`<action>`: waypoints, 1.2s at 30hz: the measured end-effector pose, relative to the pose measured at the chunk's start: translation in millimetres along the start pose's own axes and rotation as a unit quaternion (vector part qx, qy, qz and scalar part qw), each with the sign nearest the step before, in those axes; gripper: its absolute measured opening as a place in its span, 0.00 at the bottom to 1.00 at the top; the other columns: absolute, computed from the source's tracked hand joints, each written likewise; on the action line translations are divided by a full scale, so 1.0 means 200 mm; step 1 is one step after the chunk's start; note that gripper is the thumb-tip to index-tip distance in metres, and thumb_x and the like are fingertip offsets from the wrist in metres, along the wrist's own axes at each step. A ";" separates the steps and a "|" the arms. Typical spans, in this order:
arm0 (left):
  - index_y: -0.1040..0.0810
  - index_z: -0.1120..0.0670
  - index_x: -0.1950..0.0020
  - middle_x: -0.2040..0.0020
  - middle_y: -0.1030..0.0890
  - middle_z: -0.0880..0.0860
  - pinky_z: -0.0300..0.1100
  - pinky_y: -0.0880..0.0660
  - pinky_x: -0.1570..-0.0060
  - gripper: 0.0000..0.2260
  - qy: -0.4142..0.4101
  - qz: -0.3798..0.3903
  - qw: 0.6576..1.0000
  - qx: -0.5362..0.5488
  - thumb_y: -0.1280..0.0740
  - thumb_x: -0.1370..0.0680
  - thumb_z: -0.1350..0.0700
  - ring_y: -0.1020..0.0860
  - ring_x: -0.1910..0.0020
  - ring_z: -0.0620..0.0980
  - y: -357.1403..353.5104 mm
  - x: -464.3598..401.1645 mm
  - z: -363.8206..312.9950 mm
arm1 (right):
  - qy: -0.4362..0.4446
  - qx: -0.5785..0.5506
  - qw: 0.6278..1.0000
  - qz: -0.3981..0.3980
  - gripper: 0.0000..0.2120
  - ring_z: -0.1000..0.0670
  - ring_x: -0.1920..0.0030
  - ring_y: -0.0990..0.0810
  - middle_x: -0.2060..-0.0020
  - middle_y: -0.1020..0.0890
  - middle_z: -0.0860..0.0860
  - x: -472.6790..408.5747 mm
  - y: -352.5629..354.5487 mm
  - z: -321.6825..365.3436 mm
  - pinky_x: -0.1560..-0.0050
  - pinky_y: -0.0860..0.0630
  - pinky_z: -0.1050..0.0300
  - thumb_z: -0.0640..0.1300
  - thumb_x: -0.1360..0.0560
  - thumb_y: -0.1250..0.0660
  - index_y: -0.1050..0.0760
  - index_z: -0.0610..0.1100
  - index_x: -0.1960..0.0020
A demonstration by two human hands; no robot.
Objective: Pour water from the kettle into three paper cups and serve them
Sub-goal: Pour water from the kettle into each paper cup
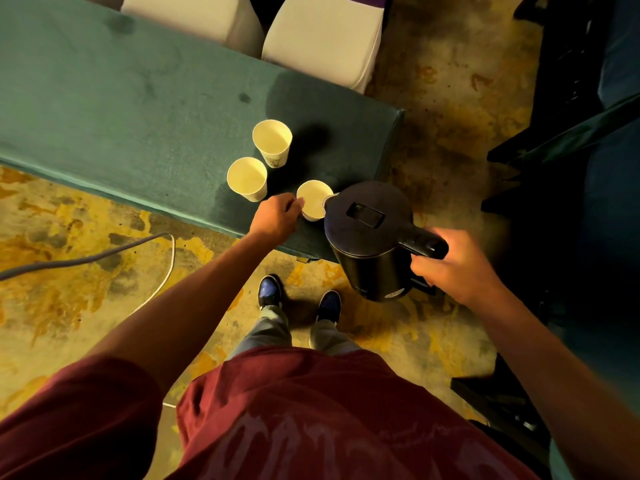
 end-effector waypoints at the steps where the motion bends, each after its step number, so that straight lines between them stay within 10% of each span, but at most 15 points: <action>1: 0.25 0.56 0.58 0.66 0.23 0.52 0.41 0.29 0.66 0.15 0.002 -0.002 1.000 0.001 0.40 0.16 0.49 0.25 0.70 0.47 0.00 0.00 0.00 | 0.002 -0.014 1.000 0.003 0.07 0.47 0.69 0.26 0.72 0.24 0.40 0.01 -0.01 0.00 0.67 0.31 0.51 0.44 0.39 0.32 0.27 0.40 0.66; 11: 0.22 0.59 0.57 0.68 0.22 0.53 0.55 0.18 0.59 0.18 0.034 -0.001 0.999 0.003 0.38 0.18 0.46 0.21 0.71 0.52 0.03 0.04 0.00 | 0.017 -0.119 0.993 -0.006 0.04 0.53 0.72 0.27 0.74 0.26 0.54 0.07 -0.02 0.01 0.70 0.32 0.56 0.42 0.39 0.32 0.24 0.47 0.64; 22: 0.21 0.54 0.48 0.63 0.17 0.54 0.45 0.30 0.67 0.14 -0.101 -0.209 0.959 -0.160 0.38 0.18 0.44 0.20 0.64 0.57 0.37 0.16 -0.26 | 0.098 -0.099 0.990 -0.015 0.12 0.59 0.74 0.25 0.76 0.22 0.58 0.03 0.22 0.10 0.72 0.31 0.66 0.41 0.37 0.33 0.22 0.59 0.68; 36: 0.21 0.50 0.39 0.50 0.17 0.53 0.44 0.27 0.57 0.12 -0.108 -0.268 0.943 -0.165 0.36 0.20 0.49 0.21 0.49 0.55 0.65 -0.14 -0.34 | 0.145 -0.095 0.983 -0.057 0.06 0.44 0.74 0.29 0.75 0.26 0.49 -0.29 0.44 0.18 0.69 0.31 0.44 0.48 0.38 0.32 0.25 0.45 0.66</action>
Point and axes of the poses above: each hand's wrist, its own x-axis away from the middle knuckle, its own y-axis out of the back of the hand, z = x × y, the point moved 7 cm from there along -x, towards the middle knuckle
